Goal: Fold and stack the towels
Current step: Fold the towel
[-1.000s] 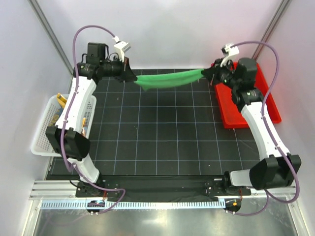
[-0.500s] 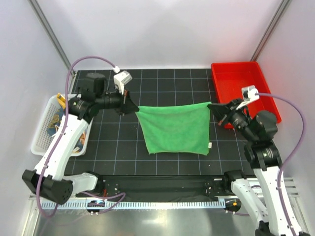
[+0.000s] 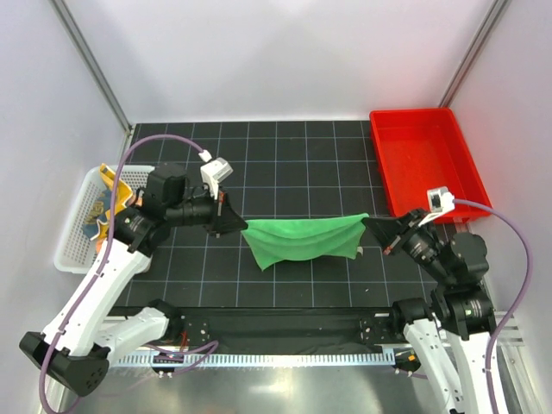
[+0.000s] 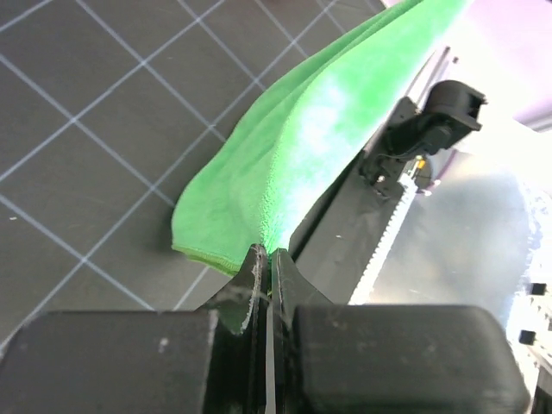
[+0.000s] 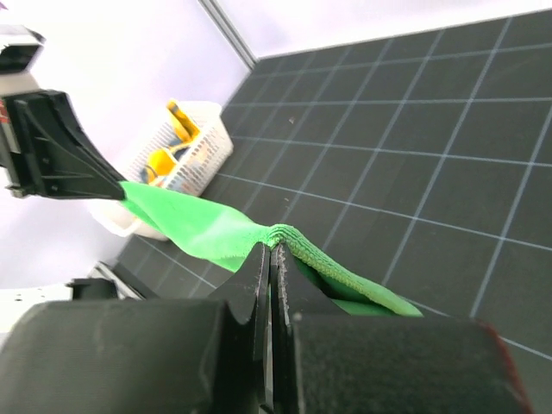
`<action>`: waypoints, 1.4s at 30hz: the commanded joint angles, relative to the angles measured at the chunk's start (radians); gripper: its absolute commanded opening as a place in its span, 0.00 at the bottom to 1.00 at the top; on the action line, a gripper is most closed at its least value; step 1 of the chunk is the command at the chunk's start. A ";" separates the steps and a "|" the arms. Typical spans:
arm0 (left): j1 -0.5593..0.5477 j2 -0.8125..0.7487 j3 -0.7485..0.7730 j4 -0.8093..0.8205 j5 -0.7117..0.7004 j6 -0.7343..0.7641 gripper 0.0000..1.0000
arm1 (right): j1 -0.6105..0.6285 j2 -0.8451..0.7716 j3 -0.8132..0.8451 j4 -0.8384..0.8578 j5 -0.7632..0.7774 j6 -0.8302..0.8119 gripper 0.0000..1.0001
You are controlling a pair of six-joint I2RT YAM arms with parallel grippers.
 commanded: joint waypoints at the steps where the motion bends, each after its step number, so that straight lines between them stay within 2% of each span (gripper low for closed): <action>1: -0.037 -0.039 0.012 0.046 -0.040 -0.068 0.00 | 0.003 -0.060 0.007 0.017 -0.017 0.076 0.01; 5: -0.051 -0.048 0.015 0.035 -0.079 -0.103 0.00 | 0.003 -0.073 0.010 0.009 0.023 0.111 0.01; 10: -0.047 0.052 0.080 -0.004 -0.328 -0.103 0.00 | 0.003 0.040 -0.021 0.153 0.210 0.130 0.01; 12: -0.032 0.154 0.114 -0.001 -0.357 -0.101 0.00 | 0.004 0.161 -0.035 0.207 0.273 0.122 0.01; 15: 0.002 0.303 0.136 0.072 -0.339 -0.101 0.00 | 0.003 0.331 -0.140 0.424 0.281 0.157 0.01; 16: 0.029 0.340 0.139 0.097 -0.319 -0.103 0.00 | 0.004 0.388 -0.171 0.605 0.239 0.182 0.01; 17: 0.040 0.378 0.145 0.144 -0.304 -0.114 0.00 | 0.004 0.441 -0.192 0.682 0.230 0.199 0.01; 18: 0.052 0.465 0.157 0.163 -0.291 -0.115 0.00 | 0.006 0.562 -0.208 0.740 0.230 0.209 0.01; 20: 0.081 0.553 0.200 0.204 -0.275 -0.121 0.00 | 0.006 0.676 -0.200 0.863 0.243 0.208 0.01; 23: 0.126 0.737 0.301 0.284 -0.236 -0.141 0.00 | 0.003 0.912 -0.106 0.974 0.255 0.167 0.01; 26: 0.158 0.929 0.459 0.296 -0.181 -0.160 0.00 | 0.003 1.115 -0.015 1.003 0.269 0.134 0.01; 28: 0.186 1.057 0.588 0.281 -0.170 -0.167 0.00 | 0.003 1.255 0.092 0.992 0.264 0.110 0.01; 31: 0.227 1.189 0.695 0.266 -0.156 -0.164 0.02 | 0.001 1.432 0.261 0.940 0.224 0.078 0.04; 34: 0.259 1.266 0.812 0.269 -0.120 -0.176 0.13 | -0.008 1.543 0.421 0.874 0.197 0.038 0.07; 35: 0.264 1.309 0.844 0.260 -0.092 -0.175 0.19 | -0.011 1.603 0.459 0.854 0.194 0.029 0.09; 36: 0.270 1.334 0.910 0.241 -0.093 -0.169 0.30 | -0.017 1.627 0.529 0.807 0.189 0.013 0.17; 38: 0.282 1.375 0.985 0.172 -0.127 -0.149 0.37 | -0.028 1.677 0.615 0.744 0.192 -0.002 0.25; 40: 0.295 1.377 0.995 0.138 -0.159 -0.137 0.40 | -0.037 1.687 0.659 0.651 0.207 -0.011 0.30; 41: 0.298 1.360 0.990 0.114 -0.181 -0.134 0.42 | -0.036 1.689 0.677 0.611 0.218 -0.019 0.36; 42: 0.299 1.345 0.972 0.100 -0.234 -0.134 0.42 | -0.036 1.681 0.718 0.513 0.233 -0.042 0.37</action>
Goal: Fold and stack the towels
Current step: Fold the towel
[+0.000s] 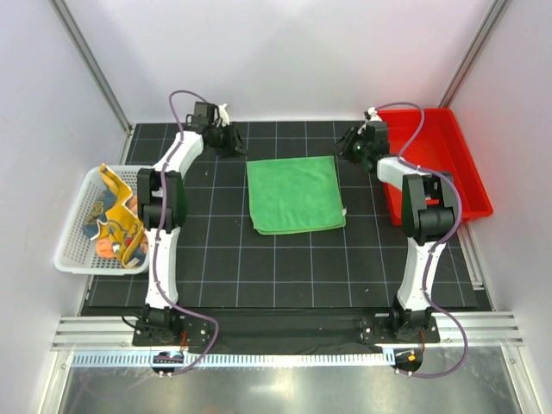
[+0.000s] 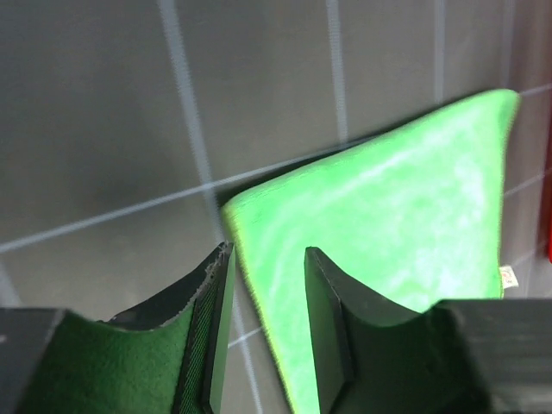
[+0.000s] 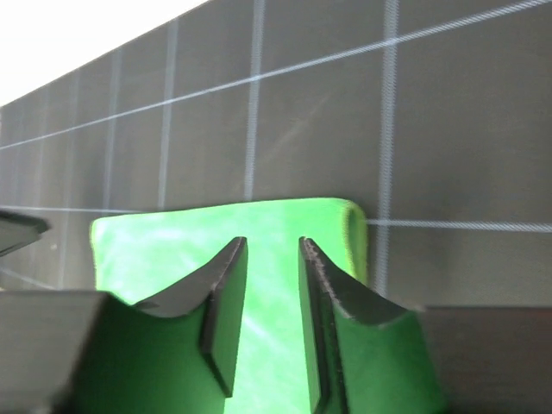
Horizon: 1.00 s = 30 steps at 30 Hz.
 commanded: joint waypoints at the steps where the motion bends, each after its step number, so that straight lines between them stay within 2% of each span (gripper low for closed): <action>1: 0.007 -0.071 0.007 -0.076 -0.086 0.021 0.42 | -0.010 -0.041 0.112 -0.208 0.059 -0.076 0.39; 5: -0.017 -0.189 -0.145 -0.069 -0.123 0.011 0.40 | -0.007 -0.111 0.122 -0.417 0.107 -0.087 0.41; 6: -0.026 -0.247 -0.192 -0.069 -0.152 -0.018 0.38 | -0.005 -0.122 0.119 -0.525 0.115 -0.080 0.41; 10: -0.055 -0.377 -0.474 -0.054 -0.181 -0.132 0.35 | 0.015 -0.202 0.036 -0.709 0.184 -0.055 0.41; 18: -0.144 -0.611 -0.810 0.064 -0.230 -0.226 0.38 | 0.074 -0.348 -0.254 -0.698 0.215 -0.006 0.41; 23: -0.200 -0.648 -0.935 0.165 -0.261 -0.294 0.38 | 0.111 -0.401 -0.421 -0.596 0.228 0.045 0.41; 27: -0.213 -0.643 -1.015 0.234 -0.242 -0.339 0.38 | 0.127 -0.411 -0.480 -0.546 0.241 0.046 0.40; 30: -0.221 -0.625 -1.032 0.247 -0.232 -0.344 0.37 | 0.127 -0.421 -0.509 -0.542 0.258 0.048 0.29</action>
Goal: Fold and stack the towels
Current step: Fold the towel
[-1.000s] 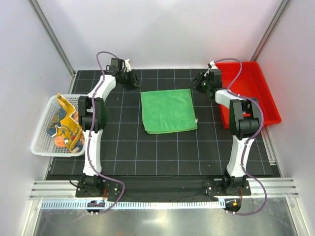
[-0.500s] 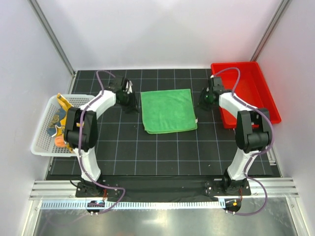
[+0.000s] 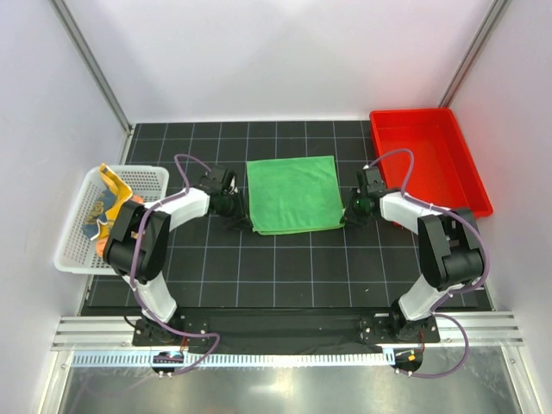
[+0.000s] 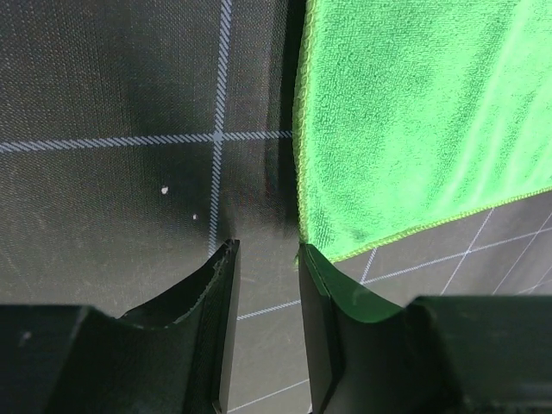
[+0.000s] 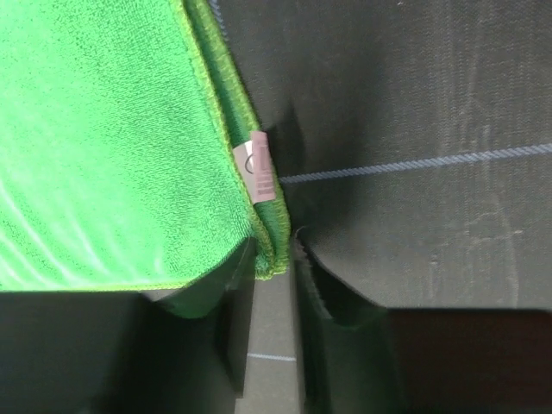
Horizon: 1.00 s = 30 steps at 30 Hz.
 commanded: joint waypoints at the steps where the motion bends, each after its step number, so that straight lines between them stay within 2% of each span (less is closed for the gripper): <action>1: -0.009 -0.002 -0.008 0.098 0.004 -0.035 0.36 | 0.006 -0.020 -0.048 0.029 0.045 0.020 0.21; 4: -0.009 -0.012 -0.014 0.089 -0.019 -0.028 0.32 | 0.014 -0.055 -0.071 0.029 0.051 0.044 0.15; 8: -0.009 -0.056 -0.023 0.048 -0.098 -0.020 0.23 | 0.078 -0.093 -0.099 0.012 0.100 0.095 0.14; 11: -0.007 -0.100 -0.043 0.046 -0.106 -0.021 0.20 | 0.095 -0.124 -0.126 0.006 0.117 0.136 0.13; 12: -0.007 -0.111 -0.046 0.046 -0.102 -0.023 0.21 | 0.095 -0.130 -0.132 0.005 0.126 0.138 0.13; 16: -0.007 -0.140 -0.059 0.046 -0.083 -0.024 0.34 | 0.095 -0.150 -0.132 -0.009 0.169 0.138 0.10; 22: -0.007 -0.127 -0.063 0.089 -0.031 -0.015 0.40 | 0.097 -0.149 -0.157 0.009 0.168 0.138 0.03; 26: -0.010 -0.085 -0.062 0.080 -0.022 -0.018 0.38 | 0.097 -0.161 -0.181 0.018 0.179 0.144 0.06; 29: -0.018 -0.064 -0.065 0.077 -0.016 -0.018 0.35 | 0.097 -0.172 -0.174 -0.001 0.179 0.141 0.18; 30: -0.019 -0.067 -0.065 0.068 -0.013 -0.018 0.34 | 0.097 -0.175 -0.165 -0.012 0.176 0.138 0.26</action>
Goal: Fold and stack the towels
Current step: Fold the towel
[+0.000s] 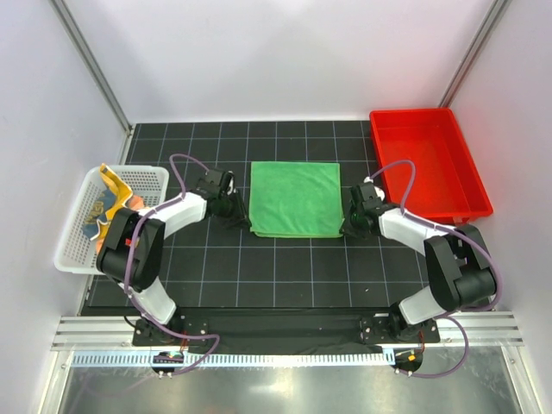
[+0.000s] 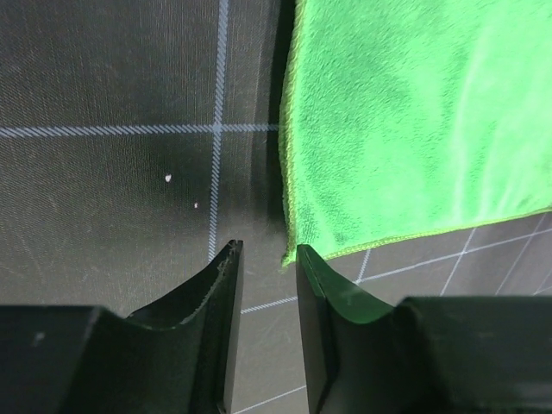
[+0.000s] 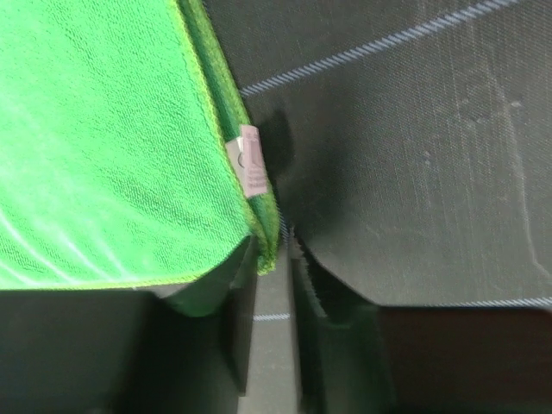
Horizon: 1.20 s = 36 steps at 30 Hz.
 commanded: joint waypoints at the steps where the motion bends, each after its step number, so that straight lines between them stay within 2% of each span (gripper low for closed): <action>1: -0.010 -0.005 0.007 0.009 0.022 0.001 0.33 | 0.002 -0.030 0.018 -0.075 0.047 -0.020 0.29; 4: -0.006 -0.055 0.070 -0.034 -0.001 0.071 0.37 | -0.001 -0.051 0.078 -0.122 0.037 -0.064 0.39; 5: -0.006 -0.063 0.132 -0.040 -0.007 0.100 0.39 | -0.001 -0.057 0.125 -0.123 0.001 -0.125 0.41; 7: 0.010 -0.048 0.220 -0.053 0.024 0.226 0.42 | -0.006 -0.036 0.233 -0.139 -0.050 -0.214 0.43; 8: 0.018 -0.025 0.324 -0.065 0.041 0.261 0.42 | -0.009 0.005 0.278 -0.149 -0.059 -0.285 0.43; 11: 0.081 0.102 0.484 -0.138 0.085 0.357 0.41 | -0.030 0.091 0.426 -0.136 -0.163 -0.394 0.43; 12: 0.099 0.133 0.565 -0.145 0.175 0.376 0.43 | -0.058 0.108 0.452 -0.116 -0.238 -0.440 0.43; 15: 0.161 0.245 0.692 -0.155 0.291 0.438 0.45 | -0.099 0.207 0.577 -0.099 -0.381 -0.561 0.45; 18: 0.185 0.334 0.757 -0.166 0.291 0.522 0.46 | -0.115 0.321 0.699 -0.120 -0.440 -0.693 0.47; 21: 0.204 0.430 0.849 -0.206 0.320 0.593 0.45 | -0.131 0.434 0.872 -0.218 -0.452 -0.761 0.49; 24: 0.214 0.536 0.960 -0.244 0.334 0.630 0.45 | -0.168 0.536 0.982 -0.234 -0.476 -0.768 0.49; 29: 0.216 0.679 1.153 -0.315 0.384 0.660 0.43 | -0.219 0.648 1.095 -0.225 -0.539 -0.785 0.49; 36: 0.217 0.811 1.287 -0.343 0.403 0.677 0.43 | -0.234 0.798 1.292 -0.339 -0.555 -0.897 0.46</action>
